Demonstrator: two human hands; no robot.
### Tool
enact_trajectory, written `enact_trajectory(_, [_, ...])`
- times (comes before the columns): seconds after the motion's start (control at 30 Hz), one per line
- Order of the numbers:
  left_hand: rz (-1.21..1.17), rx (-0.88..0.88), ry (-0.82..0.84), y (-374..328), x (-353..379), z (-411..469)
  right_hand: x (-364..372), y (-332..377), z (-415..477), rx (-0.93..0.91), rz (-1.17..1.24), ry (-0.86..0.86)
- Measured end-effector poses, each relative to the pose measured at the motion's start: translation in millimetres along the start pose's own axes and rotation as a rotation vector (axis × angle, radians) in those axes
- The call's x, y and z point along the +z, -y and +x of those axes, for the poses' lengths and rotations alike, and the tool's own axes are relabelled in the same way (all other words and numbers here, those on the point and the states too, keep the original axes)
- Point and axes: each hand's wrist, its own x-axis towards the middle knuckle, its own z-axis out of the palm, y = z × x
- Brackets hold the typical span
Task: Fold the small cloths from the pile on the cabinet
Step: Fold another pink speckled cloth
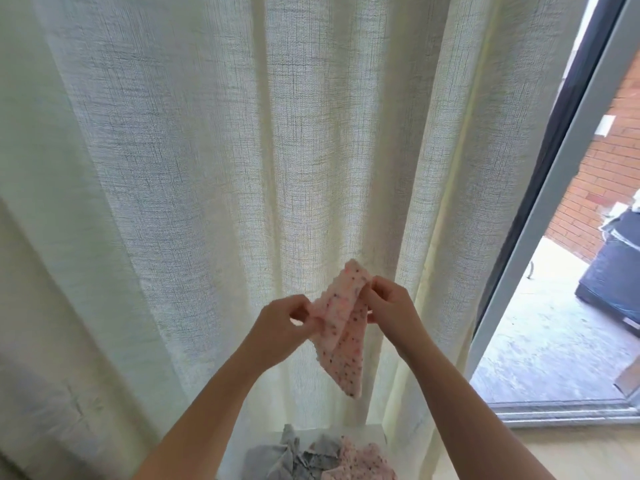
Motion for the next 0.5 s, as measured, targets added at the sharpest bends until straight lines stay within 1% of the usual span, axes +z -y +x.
enact_trajectory(0.07, [-0.084, -0.011, -0.094, -1.4, -12.3, 5.6, -7.8, -3.5, 0.4, 0.029, -0.091, 0.043])
enact_trajectory(0.13, [-0.177, -0.016, -0.138, -2.6, -21.9, 10.8, -12.7, -4.6, -0.6, 0.054, -0.132, 0.108])
enact_trajectory(0.2, [-0.245, -0.005, -0.164, -5.5, -24.9, 13.7, -13.2, -4.5, -2.3, 0.07, -0.073, 0.175])
enact_trajectory(0.3, [-0.301, 0.009, -0.168, -11.0, -22.1, 13.0, -10.3, 1.2, -9.3, 0.056, 0.107, 0.292])
enact_trajectory(0.37, [-0.336, 0.021, -0.142, -12.6, -19.4, 10.8, -8.5, 3.0, -10.9, 0.026, 0.148, 0.281])
enact_trajectory(0.5, [-0.349, 0.033, -0.025, -13.9, -15.7, 3.3, -8.6, 8.1, -9.3, -0.079, 0.045, 0.172])
